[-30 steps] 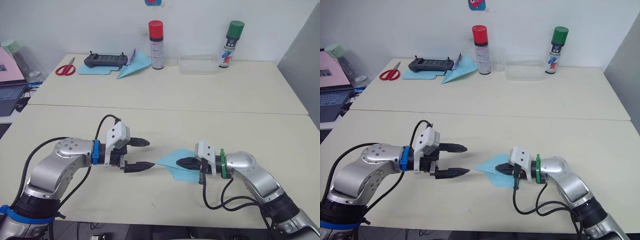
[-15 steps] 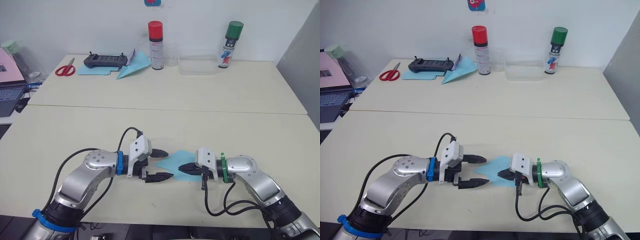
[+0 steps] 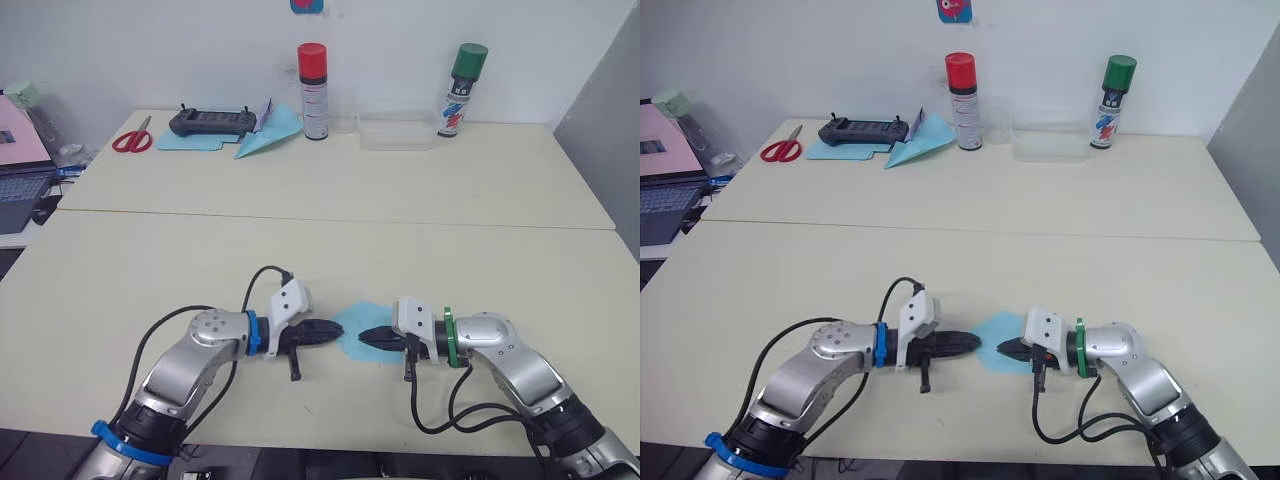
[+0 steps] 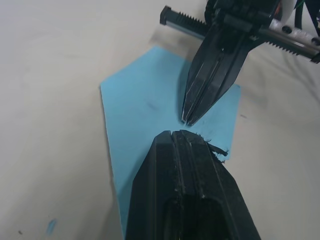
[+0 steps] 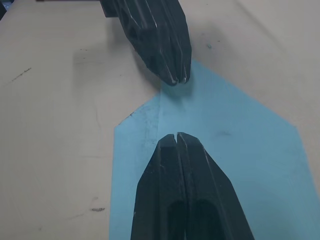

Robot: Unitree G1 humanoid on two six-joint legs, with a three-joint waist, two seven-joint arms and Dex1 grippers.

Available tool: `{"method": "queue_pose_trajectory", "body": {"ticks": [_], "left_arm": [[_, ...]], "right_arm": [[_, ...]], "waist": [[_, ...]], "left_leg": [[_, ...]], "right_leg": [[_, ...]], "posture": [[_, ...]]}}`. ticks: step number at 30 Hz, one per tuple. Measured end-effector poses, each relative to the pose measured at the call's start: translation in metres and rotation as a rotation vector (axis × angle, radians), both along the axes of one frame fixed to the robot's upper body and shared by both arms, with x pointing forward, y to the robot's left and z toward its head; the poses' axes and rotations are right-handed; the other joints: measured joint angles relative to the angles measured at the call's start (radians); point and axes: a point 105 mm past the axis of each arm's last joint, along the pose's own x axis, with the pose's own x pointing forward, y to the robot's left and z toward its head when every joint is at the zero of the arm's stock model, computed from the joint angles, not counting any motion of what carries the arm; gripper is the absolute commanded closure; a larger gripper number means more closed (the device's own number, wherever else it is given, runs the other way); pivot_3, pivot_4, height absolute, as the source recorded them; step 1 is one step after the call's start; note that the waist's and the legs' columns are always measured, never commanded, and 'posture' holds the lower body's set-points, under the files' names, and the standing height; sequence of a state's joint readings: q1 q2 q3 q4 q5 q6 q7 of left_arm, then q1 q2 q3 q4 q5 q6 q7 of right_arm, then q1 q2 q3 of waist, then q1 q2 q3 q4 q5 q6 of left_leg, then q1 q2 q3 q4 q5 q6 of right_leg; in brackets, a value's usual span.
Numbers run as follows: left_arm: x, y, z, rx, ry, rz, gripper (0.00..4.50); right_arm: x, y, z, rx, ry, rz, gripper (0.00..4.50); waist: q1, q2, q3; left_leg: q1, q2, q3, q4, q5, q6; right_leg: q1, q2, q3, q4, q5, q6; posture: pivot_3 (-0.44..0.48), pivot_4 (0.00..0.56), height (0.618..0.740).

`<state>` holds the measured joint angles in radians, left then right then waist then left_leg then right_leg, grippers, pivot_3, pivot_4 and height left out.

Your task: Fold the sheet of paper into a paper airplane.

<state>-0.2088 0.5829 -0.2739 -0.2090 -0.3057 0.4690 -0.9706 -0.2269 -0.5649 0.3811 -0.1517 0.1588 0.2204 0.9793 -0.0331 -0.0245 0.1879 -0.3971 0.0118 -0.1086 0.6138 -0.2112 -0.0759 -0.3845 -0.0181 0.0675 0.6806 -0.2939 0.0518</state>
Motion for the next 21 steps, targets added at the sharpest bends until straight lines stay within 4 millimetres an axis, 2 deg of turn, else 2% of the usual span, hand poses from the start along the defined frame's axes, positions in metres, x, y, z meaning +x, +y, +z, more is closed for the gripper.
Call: {"method": "queue_pose_trajectory", "body": {"ticks": [7,8,9,13,16,19,21], "left_arm": [[0.002,-0.001,-0.006,0.043,-0.02,-0.013,4.45],[0.002,-0.001,-0.007,0.043,-0.02,-0.014,4.5],[0.002,-0.001,-0.007,0.043,-0.018,-0.014,4.5],[0.001,-0.001,-0.008,0.042,-0.015,-0.012,4.5],[0.001,-0.001,-0.009,0.043,-0.014,-0.015,4.5],[0.002,-0.001,-0.009,0.043,-0.014,-0.014,4.5],[0.002,-0.001,-0.009,0.044,-0.013,-0.016,4.5]], "right_arm": [[-0.001,-0.006,0.004,0.027,0.056,-0.073,4.5],[0.0,-0.01,0.009,0.05,0.084,-0.107,4.1],[0.002,-0.014,0.015,0.074,0.109,-0.142,3.9],[0.011,-0.043,0.043,0.177,0.24,-0.311,2.46],[0.011,-0.061,0.044,0.149,0.328,-0.404,1.39],[0.012,-0.071,0.039,0.157,0.413,-0.502,0.29],[0.009,-0.068,0.037,0.191,0.509,-0.515,0.29]], "waist": [[0.001,0.001,-0.002],[0.001,0.001,-0.002],[0.001,0.001,-0.002],[0.001,0.001,-0.002],[0.001,0.001,-0.002],[0.001,0.001,-0.002],[0.001,0.001,-0.002]], "left_leg": [[0.005,0.0,0.0,0.0,0.0,0.0],[0.005,0.0,0.0,0.0,0.0,0.0],[0.006,0.0,0.0,0.0,0.0,0.0],[0.011,0.0,0.0,0.0,0.0,0.0],[0.011,0.0,0.0,-0.001,0.0,0.0],[0.011,0.0,0.0,-0.001,0.0,0.0],[0.011,0.0,0.001,-0.001,0.0,0.0]], "right_leg": [[0.005,0.0,0.0,0.0,0.0,0.0],[0.006,0.0,0.0,0.0,0.0,0.0],[0.007,0.0,0.0,0.0,0.0,0.0],[0.011,0.0,0.0,-0.001,-0.001,0.0],[0.011,0.0,0.0,-0.001,-0.001,0.0],[0.011,0.0,0.001,-0.001,-0.001,0.0],[0.011,0.0,0.001,-0.001,-0.001,0.0]], "posture": [[0.0,0.15,0.74],[0.0,0.15,0.74],[0.0,0.15,0.74],[0.0,0.15,0.74],[0.0,0.15,0.74],[0.0,0.15,0.74],[0.0,0.15,0.74]]}}
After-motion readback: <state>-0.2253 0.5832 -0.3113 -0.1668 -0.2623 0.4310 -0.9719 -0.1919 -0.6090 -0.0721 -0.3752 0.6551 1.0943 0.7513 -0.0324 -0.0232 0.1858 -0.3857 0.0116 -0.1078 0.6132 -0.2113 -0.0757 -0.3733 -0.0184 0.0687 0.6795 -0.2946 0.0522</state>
